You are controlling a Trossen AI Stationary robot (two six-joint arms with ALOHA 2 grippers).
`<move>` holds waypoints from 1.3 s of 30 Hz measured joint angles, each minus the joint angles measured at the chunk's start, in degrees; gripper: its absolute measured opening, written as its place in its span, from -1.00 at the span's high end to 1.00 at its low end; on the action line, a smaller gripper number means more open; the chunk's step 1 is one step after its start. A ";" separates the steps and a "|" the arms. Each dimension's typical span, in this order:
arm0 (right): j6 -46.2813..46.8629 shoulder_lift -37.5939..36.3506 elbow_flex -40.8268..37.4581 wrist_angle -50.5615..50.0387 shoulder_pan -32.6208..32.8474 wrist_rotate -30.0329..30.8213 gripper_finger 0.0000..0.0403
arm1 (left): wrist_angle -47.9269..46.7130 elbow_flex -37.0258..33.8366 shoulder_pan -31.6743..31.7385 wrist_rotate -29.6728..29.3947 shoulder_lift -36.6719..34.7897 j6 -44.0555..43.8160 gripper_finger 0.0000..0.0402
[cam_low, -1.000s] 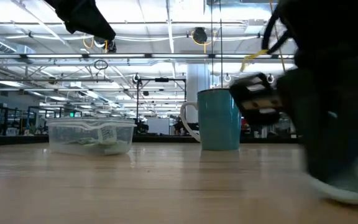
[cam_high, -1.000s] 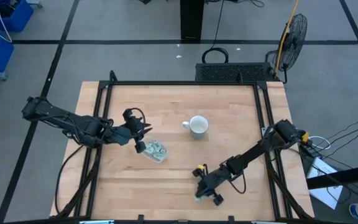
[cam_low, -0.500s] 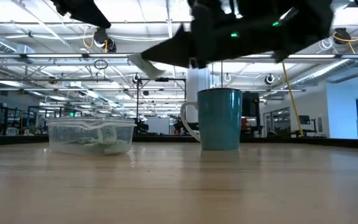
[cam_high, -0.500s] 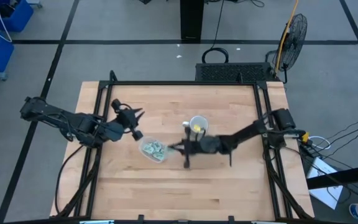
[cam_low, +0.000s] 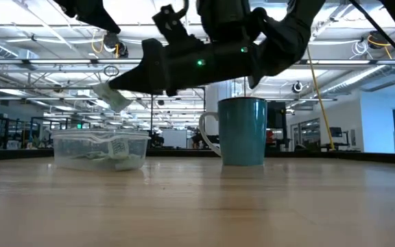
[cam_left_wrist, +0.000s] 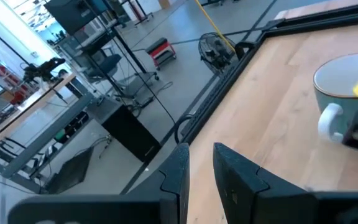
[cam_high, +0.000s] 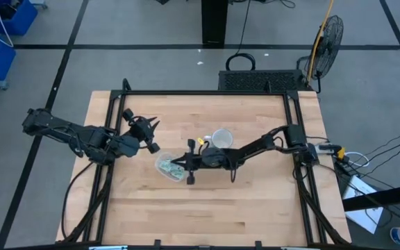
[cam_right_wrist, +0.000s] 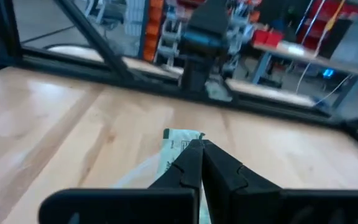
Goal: Pick and place Stevia / Truvia into bins
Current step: Put the green stevia packet into the transparent bin, then return to Home Position
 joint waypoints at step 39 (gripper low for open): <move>10.68 -49.30 0.35 -79.24 7.90 27.61 0.47 | -32.03 1.36 -5.45 15.30 -25.46 -18.53 0.61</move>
